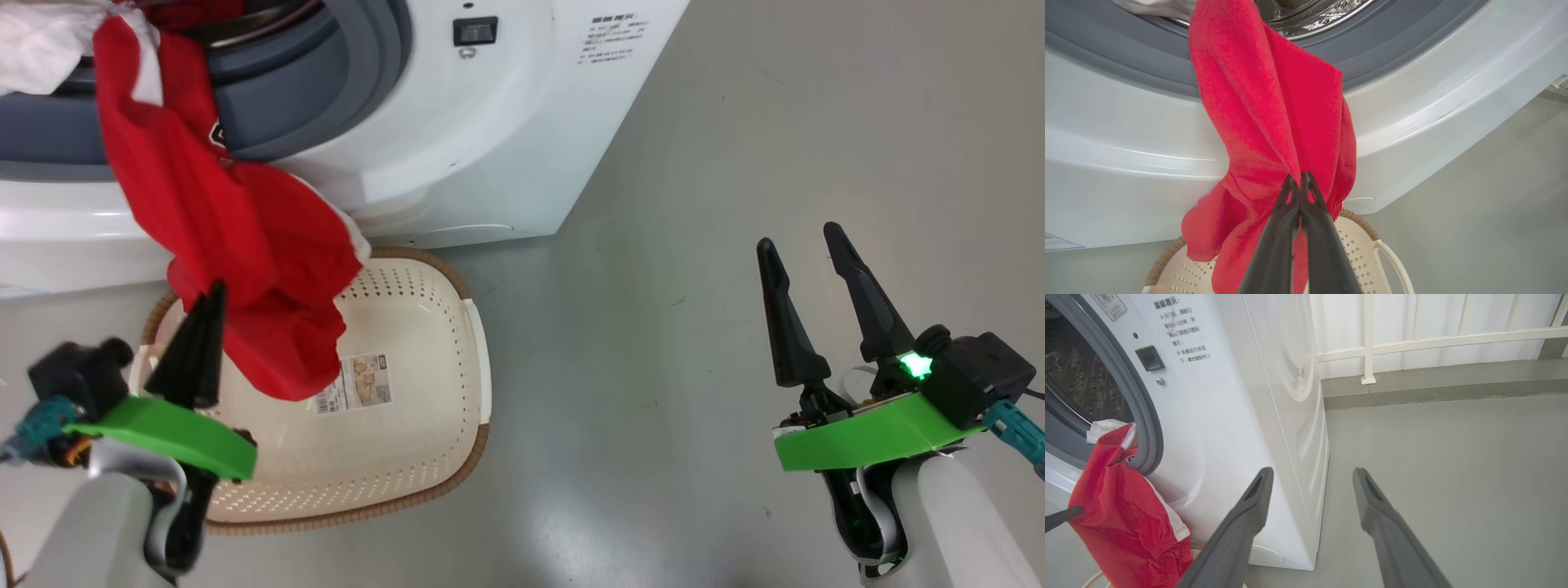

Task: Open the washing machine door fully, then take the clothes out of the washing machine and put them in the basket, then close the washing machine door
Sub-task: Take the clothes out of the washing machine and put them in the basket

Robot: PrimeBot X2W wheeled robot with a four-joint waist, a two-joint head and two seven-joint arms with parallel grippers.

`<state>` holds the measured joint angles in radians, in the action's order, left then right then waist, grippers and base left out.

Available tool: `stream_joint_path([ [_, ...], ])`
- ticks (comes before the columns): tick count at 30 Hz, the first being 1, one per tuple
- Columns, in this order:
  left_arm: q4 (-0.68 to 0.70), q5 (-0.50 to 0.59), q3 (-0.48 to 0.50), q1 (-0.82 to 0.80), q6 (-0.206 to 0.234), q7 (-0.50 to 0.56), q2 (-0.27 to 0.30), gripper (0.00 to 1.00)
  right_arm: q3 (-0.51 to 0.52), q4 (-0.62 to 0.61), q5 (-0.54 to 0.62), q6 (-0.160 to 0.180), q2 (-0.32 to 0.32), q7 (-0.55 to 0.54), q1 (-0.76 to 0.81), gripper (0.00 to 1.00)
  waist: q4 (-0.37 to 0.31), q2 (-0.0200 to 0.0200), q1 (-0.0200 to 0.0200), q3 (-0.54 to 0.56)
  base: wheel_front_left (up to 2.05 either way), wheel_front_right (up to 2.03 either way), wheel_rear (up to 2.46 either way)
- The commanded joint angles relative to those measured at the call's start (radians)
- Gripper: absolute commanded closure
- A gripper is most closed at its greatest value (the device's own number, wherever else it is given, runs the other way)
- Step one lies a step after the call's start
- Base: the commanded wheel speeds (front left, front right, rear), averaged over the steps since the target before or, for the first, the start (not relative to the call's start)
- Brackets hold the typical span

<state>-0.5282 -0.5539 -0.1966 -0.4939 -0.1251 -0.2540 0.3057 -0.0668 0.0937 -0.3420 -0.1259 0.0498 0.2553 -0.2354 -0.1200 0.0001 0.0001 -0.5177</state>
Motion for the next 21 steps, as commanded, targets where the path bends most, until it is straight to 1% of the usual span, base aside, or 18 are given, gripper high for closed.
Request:
stream_joint_path([
  [1, 0.027, 0.011, 0.026, 0.023, -0.006, -0.008, 0.030, 1.00, -0.016, -0.022, -0.001, -0.005, 0.000, 0.006, 0.003, 0.00, 0.001, -0.0001, -0.0001, 0.001, 0.00, 0.00, 0.00],
  [6, 0.044, 0.021, 0.001, 0.074, -0.006, -0.008, 0.013, 1.00, -0.019, -0.020, -0.001, -0.005, 0.000, 0.006, 0.004, 0.00, 0.002, -0.0001, -0.0001, 0.003, 0.00, 0.00, 0.00],
  [12, 0.015, 0.011, -0.052, 0.110, -0.006, -0.008, 0.002, 1.00, -0.024, -0.017, -0.002, -0.005, 0.000, 0.006, 0.003, 0.00, -0.003, -0.0001, -0.0001, 0.002, 0.00, 0.00, 0.00],
  [15, -0.017, 0.007, -0.098, 0.116, -0.006, -0.008, 0.002, 1.00, -0.025, -0.016, -0.001, -0.005, 0.000, 0.006, 0.003, 0.00, -0.004, -0.0001, -0.0001, 0.000, 0.00, 0.00, 0.00],
  [21, -0.109, -0.047, -0.158, 0.101, -0.006, -0.008, -0.005, 1.00, -0.029, -0.018, -0.001, -0.005, 0.000, 0.006, 0.001, 0.00, -0.008, -0.0001, -0.0001, -0.008, 0.00, 0.00, 0.00],
])
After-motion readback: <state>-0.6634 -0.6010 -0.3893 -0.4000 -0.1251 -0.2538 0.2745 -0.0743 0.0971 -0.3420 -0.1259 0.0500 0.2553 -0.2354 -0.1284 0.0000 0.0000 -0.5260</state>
